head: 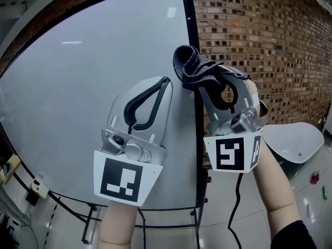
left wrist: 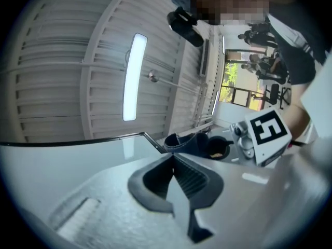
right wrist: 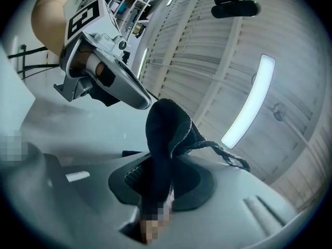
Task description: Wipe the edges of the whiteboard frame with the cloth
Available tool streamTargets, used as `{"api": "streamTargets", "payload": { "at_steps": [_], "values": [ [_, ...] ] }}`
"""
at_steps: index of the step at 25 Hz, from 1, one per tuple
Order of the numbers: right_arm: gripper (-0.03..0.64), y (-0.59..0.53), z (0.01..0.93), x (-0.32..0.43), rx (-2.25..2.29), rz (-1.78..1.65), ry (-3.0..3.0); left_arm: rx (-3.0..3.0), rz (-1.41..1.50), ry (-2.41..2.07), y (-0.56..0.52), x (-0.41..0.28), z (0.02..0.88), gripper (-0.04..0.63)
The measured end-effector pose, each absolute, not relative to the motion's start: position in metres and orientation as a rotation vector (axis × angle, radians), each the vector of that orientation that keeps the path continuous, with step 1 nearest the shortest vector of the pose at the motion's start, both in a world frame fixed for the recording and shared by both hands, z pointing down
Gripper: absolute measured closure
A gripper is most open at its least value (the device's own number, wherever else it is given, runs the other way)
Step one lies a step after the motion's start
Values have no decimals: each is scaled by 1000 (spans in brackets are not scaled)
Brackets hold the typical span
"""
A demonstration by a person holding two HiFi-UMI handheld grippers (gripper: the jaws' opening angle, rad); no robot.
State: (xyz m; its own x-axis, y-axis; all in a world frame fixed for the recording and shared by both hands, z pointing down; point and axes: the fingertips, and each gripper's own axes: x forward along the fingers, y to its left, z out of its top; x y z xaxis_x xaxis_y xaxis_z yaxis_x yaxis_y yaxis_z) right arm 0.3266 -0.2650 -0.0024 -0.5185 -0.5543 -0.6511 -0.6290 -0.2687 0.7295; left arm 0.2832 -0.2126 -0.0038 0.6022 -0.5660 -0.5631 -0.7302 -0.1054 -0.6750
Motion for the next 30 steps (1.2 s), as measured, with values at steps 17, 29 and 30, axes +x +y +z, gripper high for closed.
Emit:
{"api": "streamTargets", "payload": {
  "at_steps": [17, 29, 30],
  "values": [
    [537, -267, 168, 314, -1530, 1616, 2230, -1848, -14, 1195, -225, 263, 157, 592],
    [537, -271, 269, 316, -1636, 1469, 2425, -2000, -149, 1258, -239, 252, 263, 592],
    [537, -271, 277, 317, -1641, 1446, 2448, -2015, -161, 1261, -238, 251, 271, 592]
  ]
}}
